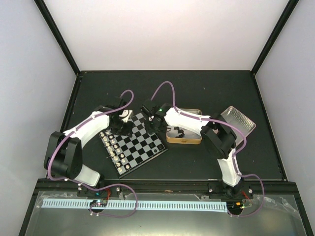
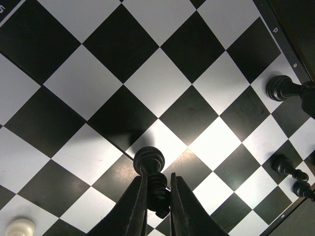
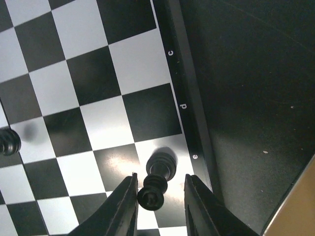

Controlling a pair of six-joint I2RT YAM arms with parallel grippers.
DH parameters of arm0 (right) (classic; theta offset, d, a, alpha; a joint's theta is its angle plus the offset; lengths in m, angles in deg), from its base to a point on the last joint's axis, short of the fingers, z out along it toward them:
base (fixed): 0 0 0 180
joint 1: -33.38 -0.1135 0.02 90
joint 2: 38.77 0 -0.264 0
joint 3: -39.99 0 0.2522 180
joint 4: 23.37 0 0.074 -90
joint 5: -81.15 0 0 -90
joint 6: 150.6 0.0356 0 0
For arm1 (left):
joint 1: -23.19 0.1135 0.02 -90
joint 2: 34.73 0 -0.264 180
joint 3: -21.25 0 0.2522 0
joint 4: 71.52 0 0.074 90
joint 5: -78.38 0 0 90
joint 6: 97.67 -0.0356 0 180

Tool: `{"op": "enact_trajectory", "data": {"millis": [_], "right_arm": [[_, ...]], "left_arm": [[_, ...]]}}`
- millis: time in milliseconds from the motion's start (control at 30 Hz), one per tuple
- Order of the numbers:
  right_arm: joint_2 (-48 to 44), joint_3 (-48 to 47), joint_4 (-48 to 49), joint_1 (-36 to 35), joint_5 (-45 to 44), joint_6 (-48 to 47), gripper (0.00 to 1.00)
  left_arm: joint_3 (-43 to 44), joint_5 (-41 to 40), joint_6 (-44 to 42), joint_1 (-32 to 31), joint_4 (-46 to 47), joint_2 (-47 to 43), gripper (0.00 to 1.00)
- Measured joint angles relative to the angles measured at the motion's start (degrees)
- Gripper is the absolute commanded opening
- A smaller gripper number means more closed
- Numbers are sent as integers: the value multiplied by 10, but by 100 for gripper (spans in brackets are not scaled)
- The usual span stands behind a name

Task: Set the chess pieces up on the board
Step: Move the chess piece to the chessboard.

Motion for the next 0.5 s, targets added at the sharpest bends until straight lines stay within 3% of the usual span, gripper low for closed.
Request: {"op": "enact_trajectory", "data": {"millis": [167,500], "right_arm": [[12,-9,2,0,1,3,11],[24,-31,9,0,-10,6,8]], "left_arm": [[-1,0,0,3,0,-2,6],[-7,0,0,5,1,-7,7]]}}
